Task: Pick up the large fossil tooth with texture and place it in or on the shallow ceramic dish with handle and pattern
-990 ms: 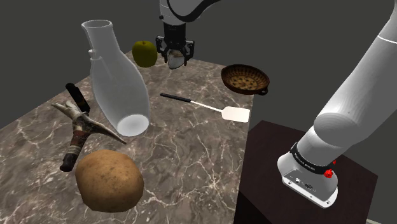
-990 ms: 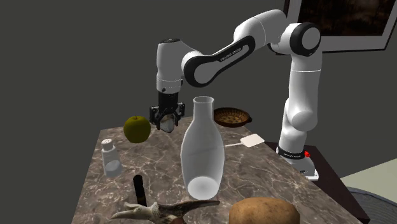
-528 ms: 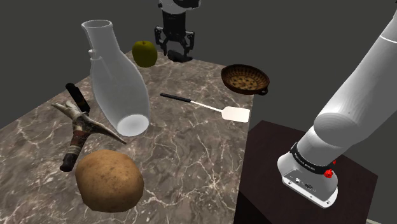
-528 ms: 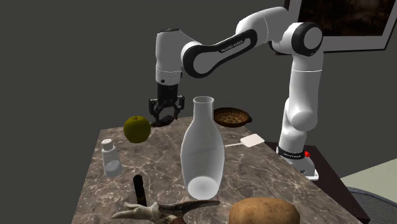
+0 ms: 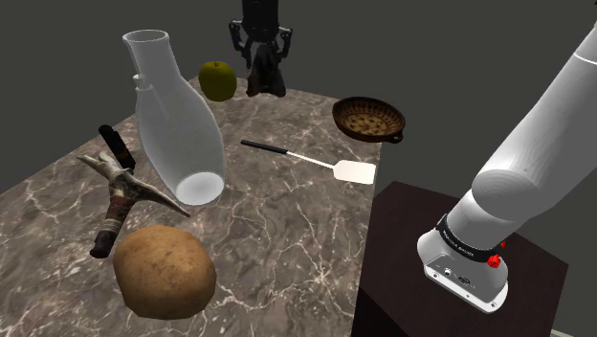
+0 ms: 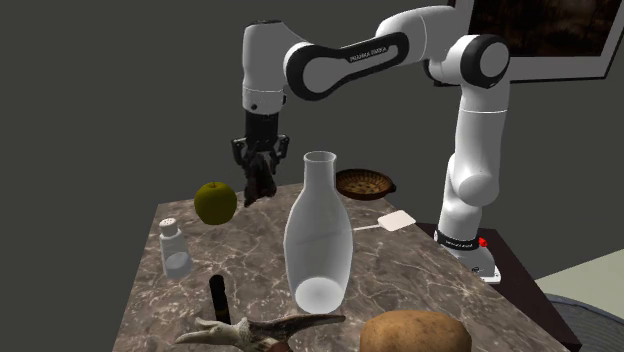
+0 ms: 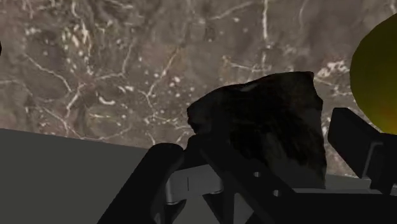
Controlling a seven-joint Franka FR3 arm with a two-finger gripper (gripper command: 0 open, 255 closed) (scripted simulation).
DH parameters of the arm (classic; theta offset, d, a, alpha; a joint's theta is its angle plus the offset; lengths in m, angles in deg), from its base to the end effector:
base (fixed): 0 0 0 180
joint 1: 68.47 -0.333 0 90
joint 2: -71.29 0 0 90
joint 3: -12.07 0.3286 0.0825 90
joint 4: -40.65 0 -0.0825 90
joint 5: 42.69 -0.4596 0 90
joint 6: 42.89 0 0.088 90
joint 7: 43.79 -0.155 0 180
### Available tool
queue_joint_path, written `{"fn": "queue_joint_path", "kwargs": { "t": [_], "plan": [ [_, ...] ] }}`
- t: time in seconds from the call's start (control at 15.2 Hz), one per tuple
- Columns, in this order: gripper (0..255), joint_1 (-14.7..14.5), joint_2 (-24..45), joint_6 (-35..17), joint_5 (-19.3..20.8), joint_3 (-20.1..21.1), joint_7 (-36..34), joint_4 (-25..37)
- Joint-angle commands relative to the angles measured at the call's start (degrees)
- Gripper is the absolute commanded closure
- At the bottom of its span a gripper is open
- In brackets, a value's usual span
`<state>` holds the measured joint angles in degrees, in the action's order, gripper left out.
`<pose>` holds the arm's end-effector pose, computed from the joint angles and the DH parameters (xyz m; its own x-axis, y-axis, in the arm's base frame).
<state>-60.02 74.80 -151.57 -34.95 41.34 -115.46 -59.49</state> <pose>0.6327 0.2180 0.4867 0.6501 -0.7494 0.1258 -0.7494 -0.6597 -0.0572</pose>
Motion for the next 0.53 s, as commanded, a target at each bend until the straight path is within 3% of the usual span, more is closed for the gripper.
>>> {"fn": "queue_joint_path", "kwargs": {
  "t": [0.0, 0.4, 0.46],
  "plan": [
    [255, 0.1, -0.1, 1.4, -0.1, -0.1, 0.2, 1.1],
    [255, 0.0, -0.1, 4.2, -0.2, 0.1, 0.5, 4.2],
    [0, 0.0, -0.1, 4.2, -0.2, 0.1, 0.5, 4.2]
  ]
}}
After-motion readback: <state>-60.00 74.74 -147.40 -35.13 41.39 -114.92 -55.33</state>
